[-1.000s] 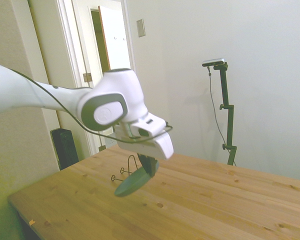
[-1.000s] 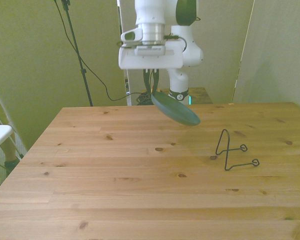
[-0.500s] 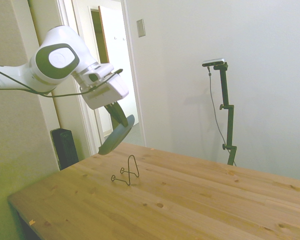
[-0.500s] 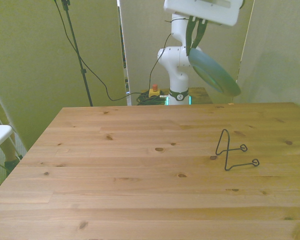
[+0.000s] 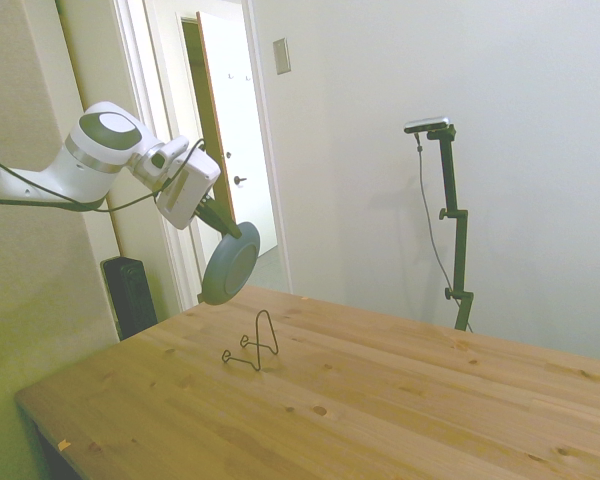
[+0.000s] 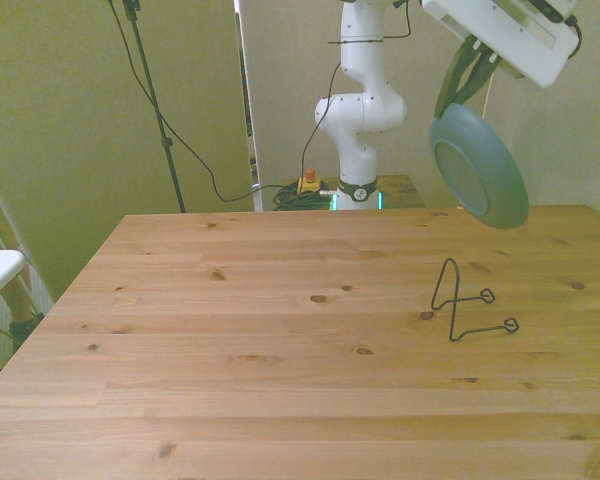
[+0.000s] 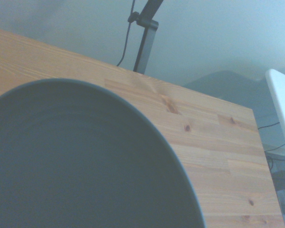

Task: Load the plate

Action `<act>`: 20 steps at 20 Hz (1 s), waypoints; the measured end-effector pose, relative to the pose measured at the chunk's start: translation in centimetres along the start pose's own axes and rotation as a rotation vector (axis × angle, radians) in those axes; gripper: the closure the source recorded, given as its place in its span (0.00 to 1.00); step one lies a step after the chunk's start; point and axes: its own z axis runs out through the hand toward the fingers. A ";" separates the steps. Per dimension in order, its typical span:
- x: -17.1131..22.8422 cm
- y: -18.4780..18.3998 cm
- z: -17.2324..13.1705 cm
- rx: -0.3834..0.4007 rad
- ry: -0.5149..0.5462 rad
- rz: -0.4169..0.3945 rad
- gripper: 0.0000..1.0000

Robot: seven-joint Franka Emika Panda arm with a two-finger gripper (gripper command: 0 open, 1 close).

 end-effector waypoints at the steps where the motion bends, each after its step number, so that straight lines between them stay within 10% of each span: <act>1: -0.7 -0.7 0.5 -0.008 0.004 -0.009 1.00; 20: -9.0 -7.9 6.6 -0.163 0.189 -0.111 1.00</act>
